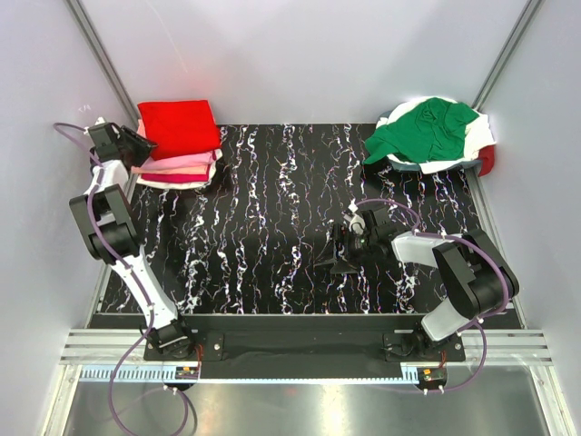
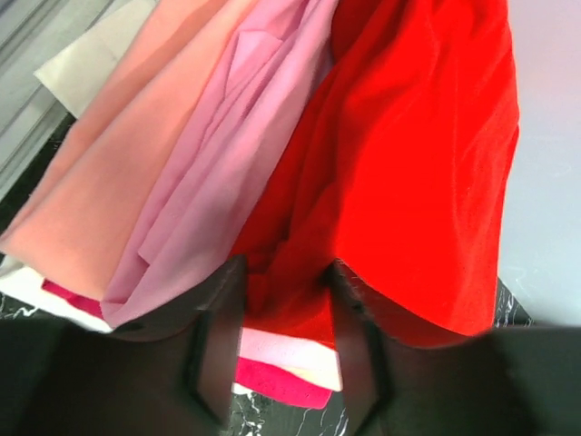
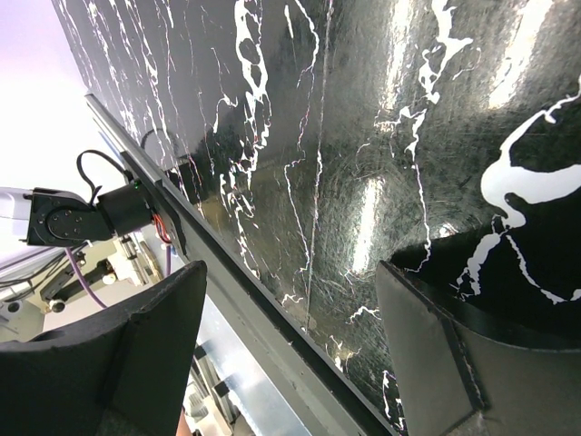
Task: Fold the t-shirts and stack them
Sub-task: Neatly place the folded tshirt to the corner
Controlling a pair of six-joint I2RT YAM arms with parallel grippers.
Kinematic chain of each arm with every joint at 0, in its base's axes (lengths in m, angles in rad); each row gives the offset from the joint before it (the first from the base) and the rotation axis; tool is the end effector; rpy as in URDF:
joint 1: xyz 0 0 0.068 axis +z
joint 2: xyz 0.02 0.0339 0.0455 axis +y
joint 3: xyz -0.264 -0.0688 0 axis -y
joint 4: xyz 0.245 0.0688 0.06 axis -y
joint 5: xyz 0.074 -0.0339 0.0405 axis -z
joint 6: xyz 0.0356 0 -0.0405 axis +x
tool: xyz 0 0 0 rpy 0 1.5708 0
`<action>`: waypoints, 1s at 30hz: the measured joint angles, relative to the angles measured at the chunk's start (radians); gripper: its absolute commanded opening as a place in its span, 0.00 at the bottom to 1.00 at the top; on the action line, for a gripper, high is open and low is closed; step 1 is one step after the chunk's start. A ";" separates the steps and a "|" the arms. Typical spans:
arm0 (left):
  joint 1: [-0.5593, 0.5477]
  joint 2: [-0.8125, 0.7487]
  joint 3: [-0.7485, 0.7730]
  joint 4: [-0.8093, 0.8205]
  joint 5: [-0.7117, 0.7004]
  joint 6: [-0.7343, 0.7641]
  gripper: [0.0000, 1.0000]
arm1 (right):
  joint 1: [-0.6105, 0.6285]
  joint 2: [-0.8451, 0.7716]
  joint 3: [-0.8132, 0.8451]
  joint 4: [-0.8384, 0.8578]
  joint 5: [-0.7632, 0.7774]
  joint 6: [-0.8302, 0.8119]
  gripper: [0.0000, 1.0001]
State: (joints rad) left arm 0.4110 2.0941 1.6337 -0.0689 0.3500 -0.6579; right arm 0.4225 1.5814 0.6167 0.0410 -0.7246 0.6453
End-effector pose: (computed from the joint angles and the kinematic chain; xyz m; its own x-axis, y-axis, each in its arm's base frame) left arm 0.4548 0.1849 0.2328 -0.3027 -0.7585 -0.5771 -0.3653 0.6516 -0.6648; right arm 0.2387 0.1332 0.1300 -0.9852 0.0508 -0.1636 -0.0988 0.6115 0.7851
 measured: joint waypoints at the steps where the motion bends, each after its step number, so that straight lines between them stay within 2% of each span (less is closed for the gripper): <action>1: -0.003 0.001 0.000 0.002 0.003 -0.003 0.39 | 0.000 0.000 0.000 0.000 -0.001 0.000 0.82; 4: -0.005 0.002 -0.005 0.019 0.013 -0.015 0.14 | -0.001 0.000 0.000 0.000 -0.002 0.000 0.82; 6: -0.007 0.002 -0.005 0.029 0.024 -0.021 0.00 | -0.003 0.000 0.000 0.000 -0.002 0.000 0.82; 11: -0.006 0.019 0.036 0.020 0.044 -0.016 0.00 | -0.006 0.000 0.000 0.000 -0.003 0.000 0.82; 22: 0.019 0.092 0.335 -0.154 0.051 0.063 0.00 | -0.007 0.000 -0.005 0.016 -0.003 0.000 0.82; 28: 0.039 0.102 0.387 -0.210 0.050 0.120 0.00 | -0.010 0.000 -0.005 0.017 -0.004 0.003 0.83; 30: 0.041 0.108 0.387 -0.235 0.050 0.138 0.16 | -0.011 0.000 -0.006 0.018 -0.004 0.004 0.83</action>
State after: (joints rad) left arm 0.4519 2.2017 2.0209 -0.3035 0.3996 -0.5194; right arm 0.4110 1.5814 0.6109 0.0593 -0.7284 0.6495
